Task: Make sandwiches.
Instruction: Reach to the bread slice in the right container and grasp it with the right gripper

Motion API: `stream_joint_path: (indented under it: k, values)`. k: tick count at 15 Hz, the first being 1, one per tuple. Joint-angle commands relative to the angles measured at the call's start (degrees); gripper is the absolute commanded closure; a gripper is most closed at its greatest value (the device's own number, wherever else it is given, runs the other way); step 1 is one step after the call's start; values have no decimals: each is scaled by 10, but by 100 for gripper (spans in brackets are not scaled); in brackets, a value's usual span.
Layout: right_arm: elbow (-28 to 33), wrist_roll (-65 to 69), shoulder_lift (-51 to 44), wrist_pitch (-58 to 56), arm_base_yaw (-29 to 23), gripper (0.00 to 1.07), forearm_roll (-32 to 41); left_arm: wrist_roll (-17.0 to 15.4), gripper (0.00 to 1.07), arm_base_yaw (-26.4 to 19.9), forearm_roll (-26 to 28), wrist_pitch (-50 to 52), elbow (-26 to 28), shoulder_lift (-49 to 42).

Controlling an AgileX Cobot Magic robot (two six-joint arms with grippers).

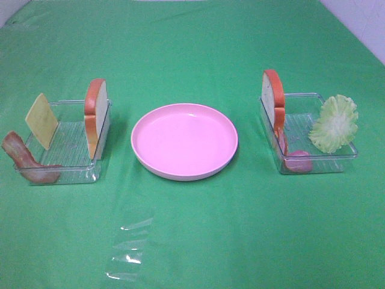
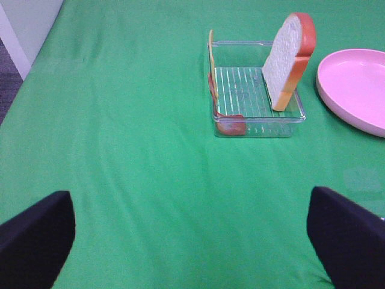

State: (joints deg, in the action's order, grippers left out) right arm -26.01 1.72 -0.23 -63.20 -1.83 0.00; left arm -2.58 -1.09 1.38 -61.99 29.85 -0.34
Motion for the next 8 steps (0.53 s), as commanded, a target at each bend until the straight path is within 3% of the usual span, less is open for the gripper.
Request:
stream_joint_path:
  k: [1,8]
  values:
    - [2,-2,-15,2,0,9,0,-3,7,0,0,3,-2,-9]
    - [2,-1,-15,2,0,9,0,-1,7,0,0,3,-2,-11]
